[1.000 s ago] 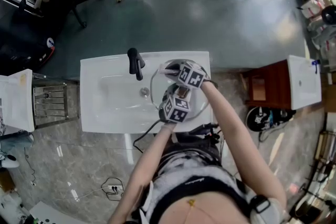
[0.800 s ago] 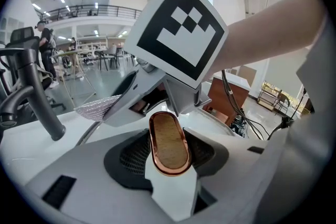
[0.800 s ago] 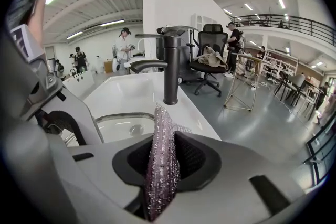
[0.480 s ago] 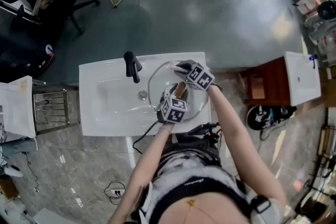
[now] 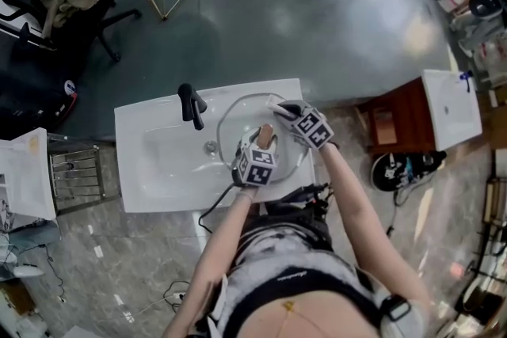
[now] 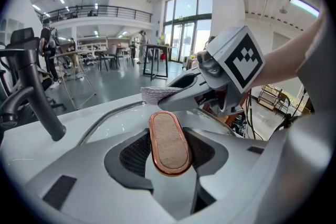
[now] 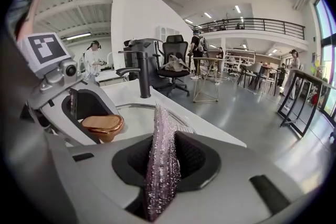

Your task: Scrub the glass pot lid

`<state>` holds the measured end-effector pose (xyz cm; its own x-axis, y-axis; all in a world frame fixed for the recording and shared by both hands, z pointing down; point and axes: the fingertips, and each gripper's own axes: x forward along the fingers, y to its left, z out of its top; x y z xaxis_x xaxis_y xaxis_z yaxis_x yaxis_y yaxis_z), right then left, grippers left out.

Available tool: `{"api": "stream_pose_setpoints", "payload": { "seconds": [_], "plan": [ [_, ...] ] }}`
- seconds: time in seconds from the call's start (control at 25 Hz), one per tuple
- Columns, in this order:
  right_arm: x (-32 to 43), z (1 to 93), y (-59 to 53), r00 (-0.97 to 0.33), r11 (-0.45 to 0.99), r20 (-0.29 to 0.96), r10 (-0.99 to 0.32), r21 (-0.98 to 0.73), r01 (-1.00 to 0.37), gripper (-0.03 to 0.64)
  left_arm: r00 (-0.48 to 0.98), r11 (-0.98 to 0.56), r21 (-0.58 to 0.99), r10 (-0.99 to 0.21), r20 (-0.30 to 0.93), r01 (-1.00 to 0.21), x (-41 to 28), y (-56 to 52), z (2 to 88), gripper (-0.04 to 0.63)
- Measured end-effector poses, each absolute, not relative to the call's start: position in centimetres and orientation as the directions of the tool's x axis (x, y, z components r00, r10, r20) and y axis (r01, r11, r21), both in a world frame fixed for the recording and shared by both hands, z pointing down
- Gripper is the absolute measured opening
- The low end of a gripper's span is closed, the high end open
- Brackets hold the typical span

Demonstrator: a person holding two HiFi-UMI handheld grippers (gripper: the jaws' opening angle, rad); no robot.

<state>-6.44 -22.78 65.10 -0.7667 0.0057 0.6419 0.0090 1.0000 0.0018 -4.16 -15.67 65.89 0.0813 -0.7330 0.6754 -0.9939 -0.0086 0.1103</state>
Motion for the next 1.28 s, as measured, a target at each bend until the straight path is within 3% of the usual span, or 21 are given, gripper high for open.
{"api": "stream_pose_setpoints", "payload": {
  "seconds": [0.64,1.28],
  "plan": [
    [-1.4,65.2,-21.2,-0.793,0.996,0.605,-0.076,0.002,-0.094,0.089,0.082,-0.011,0.109,-0.733,0.676,-0.994,-4.2,-15.7,65.9,0.204],
    [-6.6,65.0,-21.0,-0.737,0.996,0.675,0.029,0.04,0.076,0.089,0.079,-0.008,0.108,-0.733,0.675,-0.994,-4.0,-15.7,65.8,0.204]
  ]
}}
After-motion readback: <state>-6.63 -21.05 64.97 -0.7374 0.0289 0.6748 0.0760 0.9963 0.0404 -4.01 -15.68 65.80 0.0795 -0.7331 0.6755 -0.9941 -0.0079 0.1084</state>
